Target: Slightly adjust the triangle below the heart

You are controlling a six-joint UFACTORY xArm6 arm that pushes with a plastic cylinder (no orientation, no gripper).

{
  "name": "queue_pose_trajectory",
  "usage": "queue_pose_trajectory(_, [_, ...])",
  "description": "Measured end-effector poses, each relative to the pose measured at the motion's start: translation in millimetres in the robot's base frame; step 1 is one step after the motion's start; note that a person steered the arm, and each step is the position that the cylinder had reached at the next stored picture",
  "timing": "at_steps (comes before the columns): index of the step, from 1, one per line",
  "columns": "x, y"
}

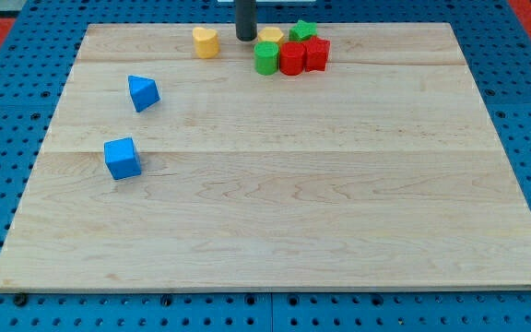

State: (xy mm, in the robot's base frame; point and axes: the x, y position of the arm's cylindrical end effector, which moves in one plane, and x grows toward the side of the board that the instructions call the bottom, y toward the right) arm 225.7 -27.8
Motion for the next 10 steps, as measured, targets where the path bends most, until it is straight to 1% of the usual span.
queue_pose_trajectory(2, [0,-102])
queue_pose_trajectory(3, [5,-85])
queue_pose_trajectory(4, [55,-59])
queue_pose_trajectory(5, [104,-77])
queue_pose_trajectory(6, [124,-104])
queue_pose_trajectory(7, [142,-116])
queue_pose_trajectory(8, [149,-119])
queue_pose_trajectory(9, [149,-100])
queue_pose_trajectory(10, [119,-67])
